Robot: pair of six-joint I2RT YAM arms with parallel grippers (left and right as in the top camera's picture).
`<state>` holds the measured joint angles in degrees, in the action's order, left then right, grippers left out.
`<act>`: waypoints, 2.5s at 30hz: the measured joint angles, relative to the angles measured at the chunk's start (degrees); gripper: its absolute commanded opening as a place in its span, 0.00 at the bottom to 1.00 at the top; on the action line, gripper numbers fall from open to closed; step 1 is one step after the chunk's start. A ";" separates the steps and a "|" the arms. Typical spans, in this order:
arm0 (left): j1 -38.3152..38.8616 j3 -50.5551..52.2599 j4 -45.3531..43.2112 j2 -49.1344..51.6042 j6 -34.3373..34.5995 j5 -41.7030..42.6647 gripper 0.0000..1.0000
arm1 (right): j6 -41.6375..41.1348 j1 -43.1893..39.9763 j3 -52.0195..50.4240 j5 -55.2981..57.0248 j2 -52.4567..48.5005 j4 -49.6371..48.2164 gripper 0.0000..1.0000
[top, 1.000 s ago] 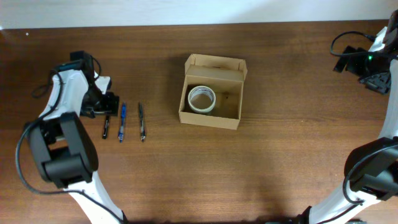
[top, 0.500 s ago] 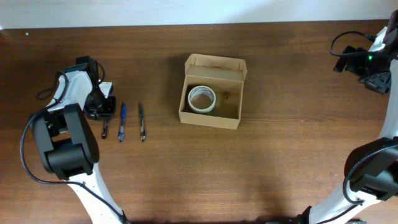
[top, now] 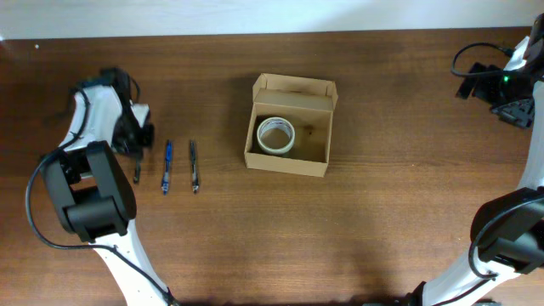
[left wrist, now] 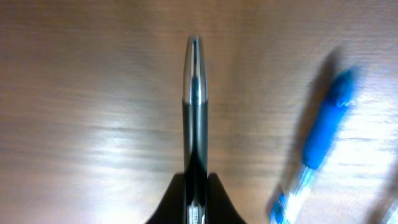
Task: Pack container
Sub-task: 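Reach the left gripper to the black pen and grasp it, then carry the black pen into the box and release it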
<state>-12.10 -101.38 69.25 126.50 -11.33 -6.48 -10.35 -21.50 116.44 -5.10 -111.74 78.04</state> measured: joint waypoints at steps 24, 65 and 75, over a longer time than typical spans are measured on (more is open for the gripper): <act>36.39 -42.47 20.72 -1.20 -39.34 16.41 0.01 | -0.02 0.00 -0.11 -0.17 0.00 -0.02 0.99; 44.63 -21.44 11.87 5.90 -53.13 13.11 0.32 | 0.00 0.00 -0.15 -0.20 0.00 -0.02 0.99; 44.76 -21.38 11.08 1.09 -51.84 12.15 0.45 | -0.02 0.00 -0.15 -0.20 0.00 -0.02 0.99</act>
<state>32.67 -122.76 80.34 127.59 -63.18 5.67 -10.37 -21.50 116.29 -5.30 -111.74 78.02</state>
